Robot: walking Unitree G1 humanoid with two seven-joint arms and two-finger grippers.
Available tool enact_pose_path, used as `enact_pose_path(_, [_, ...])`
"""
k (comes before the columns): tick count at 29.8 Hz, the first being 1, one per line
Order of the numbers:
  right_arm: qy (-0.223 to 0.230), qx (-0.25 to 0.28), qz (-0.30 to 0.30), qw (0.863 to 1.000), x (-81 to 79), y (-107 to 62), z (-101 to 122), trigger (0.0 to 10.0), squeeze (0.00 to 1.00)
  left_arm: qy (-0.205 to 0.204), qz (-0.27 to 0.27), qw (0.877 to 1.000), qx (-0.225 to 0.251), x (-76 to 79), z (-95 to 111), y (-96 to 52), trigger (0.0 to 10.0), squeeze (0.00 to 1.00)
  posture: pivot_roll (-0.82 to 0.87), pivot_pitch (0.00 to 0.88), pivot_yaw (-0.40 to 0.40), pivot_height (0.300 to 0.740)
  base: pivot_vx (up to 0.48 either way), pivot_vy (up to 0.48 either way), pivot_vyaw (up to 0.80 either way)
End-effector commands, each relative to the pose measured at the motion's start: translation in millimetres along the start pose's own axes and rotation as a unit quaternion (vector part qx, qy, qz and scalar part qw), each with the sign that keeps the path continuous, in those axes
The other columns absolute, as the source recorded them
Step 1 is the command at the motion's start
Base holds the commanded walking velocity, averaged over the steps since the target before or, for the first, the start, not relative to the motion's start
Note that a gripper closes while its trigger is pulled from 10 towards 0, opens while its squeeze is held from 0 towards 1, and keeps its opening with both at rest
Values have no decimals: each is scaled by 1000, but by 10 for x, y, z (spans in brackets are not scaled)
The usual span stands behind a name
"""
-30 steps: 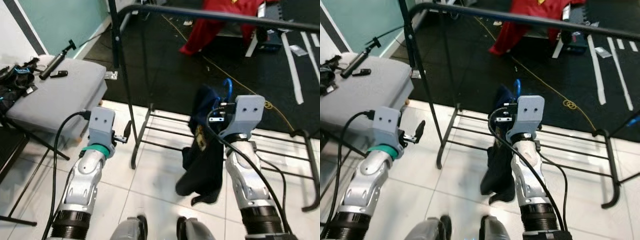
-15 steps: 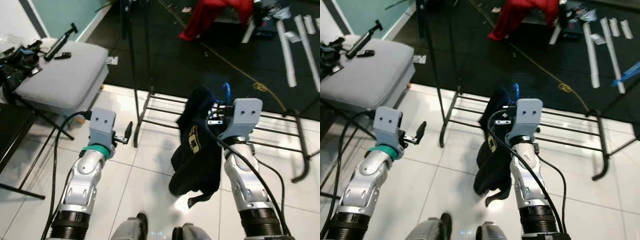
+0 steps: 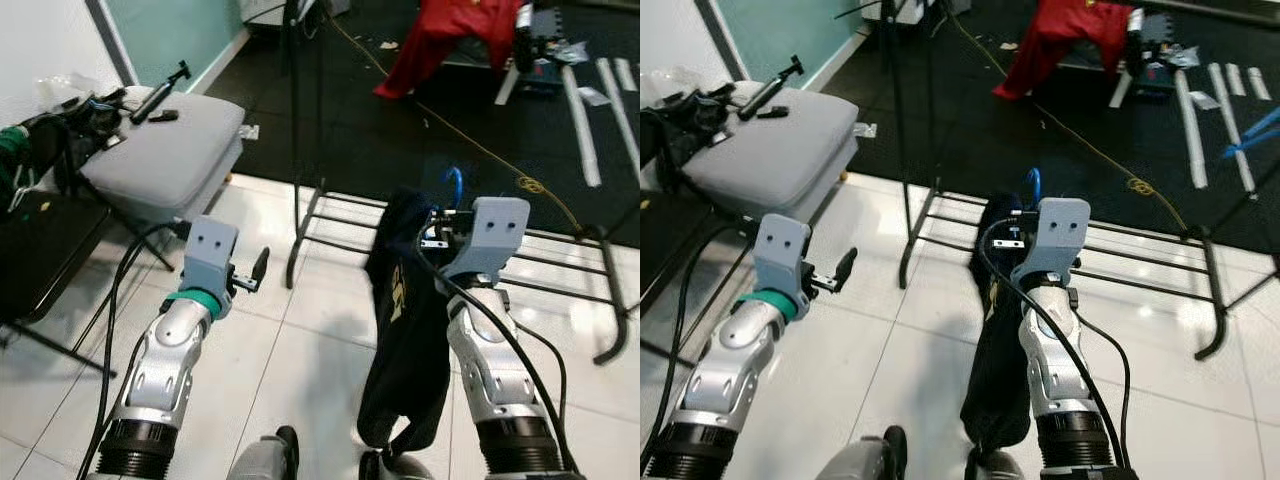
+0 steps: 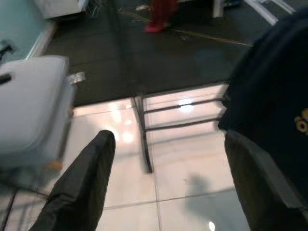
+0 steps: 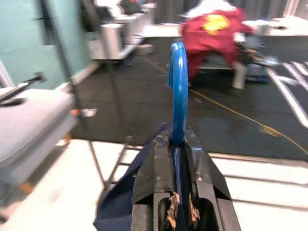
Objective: Hang hanger
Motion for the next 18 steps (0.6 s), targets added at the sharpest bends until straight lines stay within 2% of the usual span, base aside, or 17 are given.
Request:
enact_pose_path(1, [4,-2,2,1000,-22,-3,-8,10000,0,-2,-2,1000,-30,3,-179,-59,10000,0,17,110,72,740,0,0,0])
enact_pose_path(18, [4,-6,-3,1000,-9,16,-13,10000,0,2,-13,999,-39,35,-194,-26,10000,0,13,116,75,740,0,0,0])
Point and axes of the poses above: a point about 5 cm out from each wrist's last joint towards the gripper, its own y axis pointing out of the wrist towards the gripper, its own z axis along the axis of the wrist's last joint, x = y × z, the point moved 5 cm from there along y, pointing out of the wrist towards the gripper, and after that the axes turned 10 degrees about y, right-handed, at the moved point
